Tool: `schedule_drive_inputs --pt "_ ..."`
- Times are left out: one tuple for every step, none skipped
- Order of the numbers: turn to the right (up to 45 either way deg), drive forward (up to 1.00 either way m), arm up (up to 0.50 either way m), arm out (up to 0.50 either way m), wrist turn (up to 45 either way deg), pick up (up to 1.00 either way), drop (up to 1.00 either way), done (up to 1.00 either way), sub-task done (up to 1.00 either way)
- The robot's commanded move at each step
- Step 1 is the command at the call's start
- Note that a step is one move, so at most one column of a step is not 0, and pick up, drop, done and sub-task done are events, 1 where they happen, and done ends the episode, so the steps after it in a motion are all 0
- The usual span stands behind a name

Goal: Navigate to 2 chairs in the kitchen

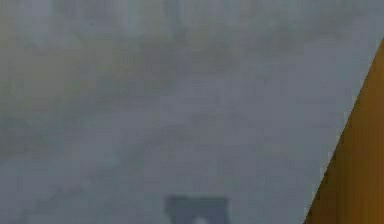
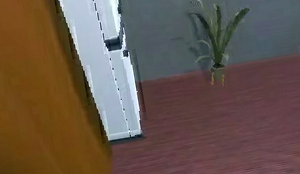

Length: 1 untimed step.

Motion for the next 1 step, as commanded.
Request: schedule_drive_inputs --pt "-45.0 0.00 0.00 0.00 0.0 0.00 0.00 0.00 0.00"
